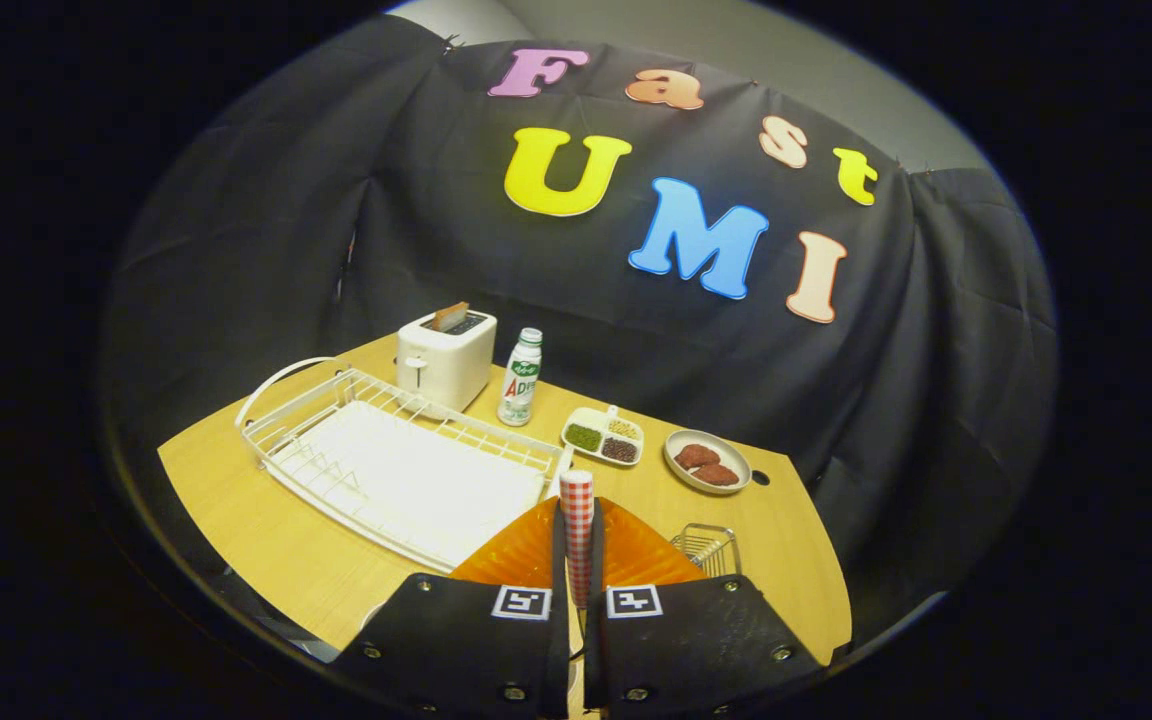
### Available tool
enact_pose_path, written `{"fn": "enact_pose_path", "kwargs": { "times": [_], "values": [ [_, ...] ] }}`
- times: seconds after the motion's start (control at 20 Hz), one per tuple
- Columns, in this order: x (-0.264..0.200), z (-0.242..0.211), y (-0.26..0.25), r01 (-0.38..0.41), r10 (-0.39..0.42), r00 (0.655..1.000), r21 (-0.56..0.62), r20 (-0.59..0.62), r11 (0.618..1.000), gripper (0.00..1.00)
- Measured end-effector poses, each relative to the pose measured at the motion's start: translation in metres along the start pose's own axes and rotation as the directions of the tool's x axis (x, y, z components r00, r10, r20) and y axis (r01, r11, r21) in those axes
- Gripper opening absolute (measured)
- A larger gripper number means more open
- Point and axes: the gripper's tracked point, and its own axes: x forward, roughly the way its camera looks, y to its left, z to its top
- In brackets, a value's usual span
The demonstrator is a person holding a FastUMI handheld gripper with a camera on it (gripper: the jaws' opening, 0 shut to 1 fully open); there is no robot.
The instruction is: Take the plate from the dish rack, then take the spoon from the basket and place it into the plate.
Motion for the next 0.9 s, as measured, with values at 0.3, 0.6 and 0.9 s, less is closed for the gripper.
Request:
{"fn": "enact_pose_path", "kwargs": {
  "times": [0.3, 0.6, 0.9],
  "values": [
    [-0.005, -0.043, 0.038, -0.090, 0.087, 0.993, -0.029, -0.073, 0.996, 0.06],
    [0.006, -0.077, 0.049, -0.121, 0.111, 0.984, -0.062, -0.142, 0.991, 0.06],
    [0.017, -0.094, 0.053, -0.144, 0.120, 0.976, -0.128, -0.183, 0.981, 0.06]
  ]
}}
